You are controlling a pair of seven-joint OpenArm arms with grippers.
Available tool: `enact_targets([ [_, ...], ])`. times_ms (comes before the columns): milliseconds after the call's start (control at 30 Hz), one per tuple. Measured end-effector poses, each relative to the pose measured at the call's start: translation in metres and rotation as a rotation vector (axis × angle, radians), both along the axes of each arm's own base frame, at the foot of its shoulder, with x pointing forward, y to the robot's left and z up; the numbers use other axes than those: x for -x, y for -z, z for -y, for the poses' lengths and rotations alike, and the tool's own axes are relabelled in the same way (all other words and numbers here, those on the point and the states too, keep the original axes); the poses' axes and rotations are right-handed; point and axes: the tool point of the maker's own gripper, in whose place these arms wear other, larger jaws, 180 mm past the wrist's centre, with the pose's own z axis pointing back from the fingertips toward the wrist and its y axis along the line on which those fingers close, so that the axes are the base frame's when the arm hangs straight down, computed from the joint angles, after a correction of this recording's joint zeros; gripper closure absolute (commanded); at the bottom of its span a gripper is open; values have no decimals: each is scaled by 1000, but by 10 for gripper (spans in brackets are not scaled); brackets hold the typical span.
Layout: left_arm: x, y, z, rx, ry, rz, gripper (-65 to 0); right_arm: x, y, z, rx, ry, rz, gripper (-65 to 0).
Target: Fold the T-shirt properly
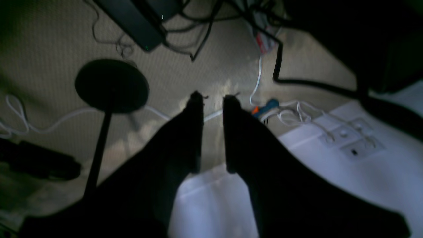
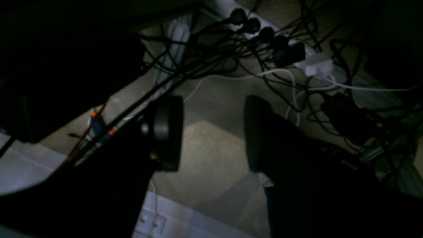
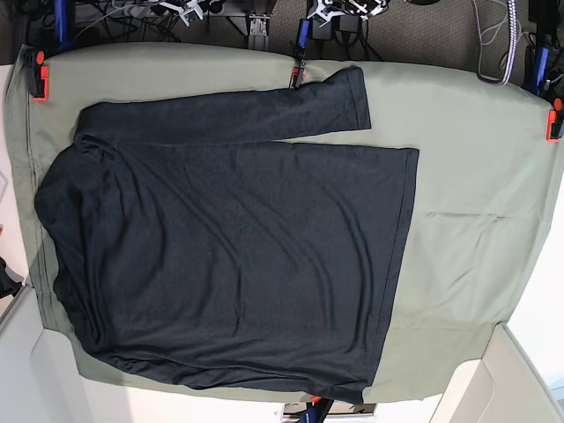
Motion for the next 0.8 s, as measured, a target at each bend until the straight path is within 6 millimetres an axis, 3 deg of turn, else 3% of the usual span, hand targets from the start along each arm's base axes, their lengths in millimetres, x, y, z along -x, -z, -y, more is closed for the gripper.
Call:
enact_targets([
  [167,1,-1,7,49,-4,6,-105,0,0,0,0,0,1,-304],
  [400,12,-20,41,316,-170,13,-105,11,-3,5,-2,-5,21,-304],
  [633,-12,-25,35,344,-376,157,-105,12,-15,15,-5,-24,90,-304],
  [800,-9,-25,28,327,-428,161,-105,0,-20,15,-11,-31,135,-304],
])
